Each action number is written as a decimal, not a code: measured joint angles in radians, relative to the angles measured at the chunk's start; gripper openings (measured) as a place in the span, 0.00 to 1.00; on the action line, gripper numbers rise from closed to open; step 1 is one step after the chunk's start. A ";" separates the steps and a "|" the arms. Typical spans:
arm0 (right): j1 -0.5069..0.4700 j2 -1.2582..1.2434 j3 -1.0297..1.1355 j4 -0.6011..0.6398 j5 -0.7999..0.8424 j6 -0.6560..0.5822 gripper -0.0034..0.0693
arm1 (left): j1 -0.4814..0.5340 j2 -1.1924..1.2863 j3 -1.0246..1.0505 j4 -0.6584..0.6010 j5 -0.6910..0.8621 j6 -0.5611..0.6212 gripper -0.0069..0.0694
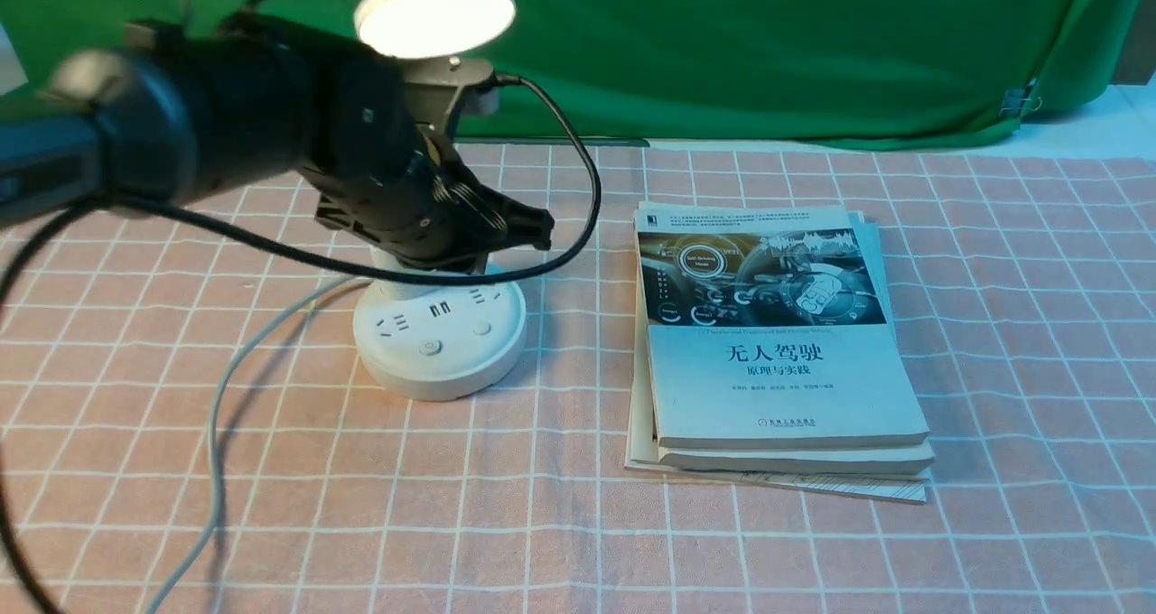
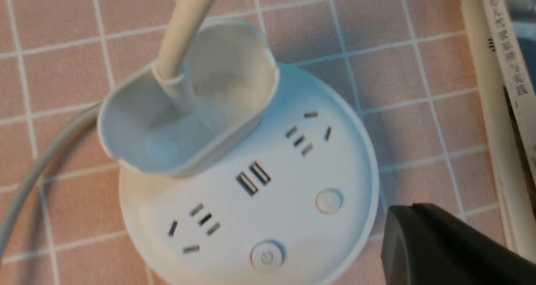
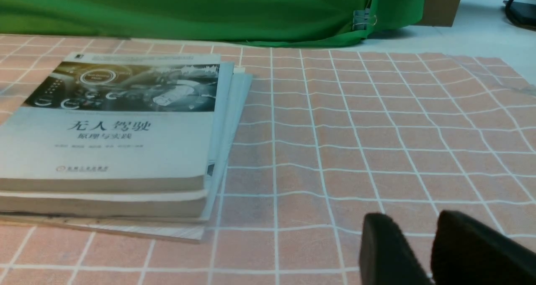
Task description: Turn on the table lamp on the pink coffee tablecloth with your hand.
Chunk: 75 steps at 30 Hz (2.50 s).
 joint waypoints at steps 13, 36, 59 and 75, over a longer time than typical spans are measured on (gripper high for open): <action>0.000 0.000 0.000 0.000 0.000 0.000 0.38 | -0.050 -0.657 0.635 -0.175 -0.096 0.088 0.09; 0.000 0.000 0.000 0.000 0.000 0.000 0.38 | -0.050 -1.677 0.988 0.202 -0.269 0.186 0.09; 0.000 0.000 0.000 0.000 0.000 0.000 0.38 | 0.352 -1.775 1.337 -0.014 -0.918 0.188 0.09; 0.000 0.000 0.000 0.000 0.000 0.000 0.38 | 0.437 -1.779 1.349 -0.013 -0.354 0.322 0.11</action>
